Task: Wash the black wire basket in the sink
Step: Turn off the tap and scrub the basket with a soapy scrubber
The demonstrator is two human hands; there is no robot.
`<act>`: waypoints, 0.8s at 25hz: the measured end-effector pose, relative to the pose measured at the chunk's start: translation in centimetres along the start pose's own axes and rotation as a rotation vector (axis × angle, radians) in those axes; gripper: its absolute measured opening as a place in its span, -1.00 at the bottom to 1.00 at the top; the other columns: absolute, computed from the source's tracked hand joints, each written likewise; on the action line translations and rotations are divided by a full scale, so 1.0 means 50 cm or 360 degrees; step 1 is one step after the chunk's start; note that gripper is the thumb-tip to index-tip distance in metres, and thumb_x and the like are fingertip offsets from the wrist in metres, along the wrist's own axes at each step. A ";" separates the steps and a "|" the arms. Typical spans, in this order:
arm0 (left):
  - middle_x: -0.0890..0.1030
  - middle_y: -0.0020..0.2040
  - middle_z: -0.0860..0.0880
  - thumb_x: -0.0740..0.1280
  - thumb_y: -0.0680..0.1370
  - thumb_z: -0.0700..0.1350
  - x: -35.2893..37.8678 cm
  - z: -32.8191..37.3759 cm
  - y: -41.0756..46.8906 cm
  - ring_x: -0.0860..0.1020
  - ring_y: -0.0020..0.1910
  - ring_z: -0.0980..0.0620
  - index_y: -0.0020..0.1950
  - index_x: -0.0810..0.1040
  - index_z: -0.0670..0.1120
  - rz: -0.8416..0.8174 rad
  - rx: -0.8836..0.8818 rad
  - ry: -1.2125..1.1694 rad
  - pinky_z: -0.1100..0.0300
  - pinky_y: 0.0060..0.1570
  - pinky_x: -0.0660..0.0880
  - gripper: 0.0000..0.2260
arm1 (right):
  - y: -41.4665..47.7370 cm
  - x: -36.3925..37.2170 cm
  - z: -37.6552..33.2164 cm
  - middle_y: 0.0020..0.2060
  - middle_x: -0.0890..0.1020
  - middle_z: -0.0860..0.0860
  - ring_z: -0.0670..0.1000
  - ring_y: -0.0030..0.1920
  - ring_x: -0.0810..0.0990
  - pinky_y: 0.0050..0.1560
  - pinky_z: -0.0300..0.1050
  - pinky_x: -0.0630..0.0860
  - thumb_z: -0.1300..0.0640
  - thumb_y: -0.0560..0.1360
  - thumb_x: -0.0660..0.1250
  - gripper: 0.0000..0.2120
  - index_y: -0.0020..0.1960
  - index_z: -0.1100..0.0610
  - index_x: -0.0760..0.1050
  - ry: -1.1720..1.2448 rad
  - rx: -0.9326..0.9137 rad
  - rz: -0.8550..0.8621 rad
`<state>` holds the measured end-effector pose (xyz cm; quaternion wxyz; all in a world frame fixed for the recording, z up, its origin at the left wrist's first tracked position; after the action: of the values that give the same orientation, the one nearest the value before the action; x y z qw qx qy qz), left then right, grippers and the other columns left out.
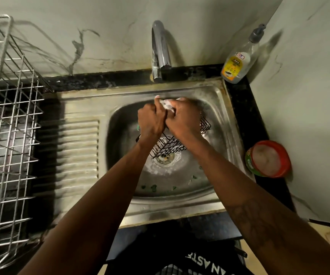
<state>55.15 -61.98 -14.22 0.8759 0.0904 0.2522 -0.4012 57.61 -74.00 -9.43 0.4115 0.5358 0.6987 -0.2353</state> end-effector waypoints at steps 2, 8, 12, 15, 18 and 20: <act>0.67 -0.23 -0.22 0.17 0.68 0.09 -0.014 -0.025 -0.008 0.62 -0.27 -0.16 -0.23 0.62 -0.28 0.0040 -0.0159 -0.0074 0.02 -0.21 0.52 -0.48 | -0.025 0.037 -0.016 -0.08 0.65 0.13 0.05 -0.14 0.59 -0.15 -0.22 0.45 0.14 0.46 0.21 -0.62 0.17 0.16 0.67 0.0203 -0.0084 -0.0052; 0.45 -0.55 0.06 0.19 0.70 0.06 -0.033 -0.106 -0.036 0.39 -0.57 0.16 -0.50 0.38 -0.05 -0.0114 -0.0118 -0.0120 0.16 -0.46 0.35 -0.45 | -0.048 0.094 -0.001 -0.20 0.61 0.07 0.11 -0.19 0.57 -0.22 -0.10 0.41 0.14 0.47 0.35 -0.90 -0.12 0.09 0.65 0.0045 -0.0105 -0.0183; 0.38 -0.58 0.08 0.14 0.72 0.05 -0.044 -0.170 -0.049 0.34 -0.65 0.18 -0.50 0.35 -0.05 -0.0042 -0.0218 -0.0054 0.32 -0.56 0.26 -0.43 | -0.065 0.158 0.012 -0.18 0.60 0.11 0.09 -0.20 0.57 -0.26 -0.19 0.33 0.27 0.50 0.34 -0.87 -0.06 0.16 0.66 -0.0051 -0.0200 -0.0207; 0.45 -0.51 0.05 0.11 0.72 0.07 -0.065 -0.219 -0.055 0.40 -0.55 0.21 -0.48 0.38 -0.07 0.0042 -0.0348 0.0054 0.29 -0.50 0.24 -0.44 | -0.085 0.236 -0.036 -0.08 0.61 0.11 0.06 -0.12 0.59 -0.17 -0.09 0.57 0.14 0.55 0.34 -0.82 0.05 0.13 0.69 -0.0075 -0.0463 -0.0419; 0.44 -0.47 -0.01 0.08 0.73 0.05 -0.076 -0.228 -0.052 0.39 -0.52 0.19 -0.45 0.37 -0.11 0.0012 -0.0379 0.0178 0.27 -0.47 0.26 -0.44 | -0.068 0.215 0.000 -0.04 0.59 0.14 0.09 -0.07 0.60 -0.15 -0.15 0.51 0.23 0.51 0.37 -0.83 0.07 0.15 0.68 -0.0139 -0.0532 -0.0422; 0.39 -0.52 -0.01 0.06 0.74 0.00 -0.079 -0.221 -0.044 0.44 -0.59 0.16 -0.48 0.32 -0.09 -0.0038 -0.0293 0.0205 0.37 -0.52 0.29 -0.43 | -0.012 0.152 0.075 0.05 0.59 0.18 0.15 0.04 0.58 -0.07 -0.16 0.41 0.29 0.51 0.35 -0.76 0.14 0.19 0.65 -0.0167 -0.0141 -0.0253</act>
<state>47.25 -56.87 -21.57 0.8577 0.0322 0.3447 -0.3801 57.61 -72.84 -17.87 0.4509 0.4469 0.7262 -0.2637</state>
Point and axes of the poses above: each hand's wrist, its own y-axis towards the middle knuckle, its own x-axis out of the palm, z = x × y, the point moved 5 cm from there along y, towards the middle knuckle
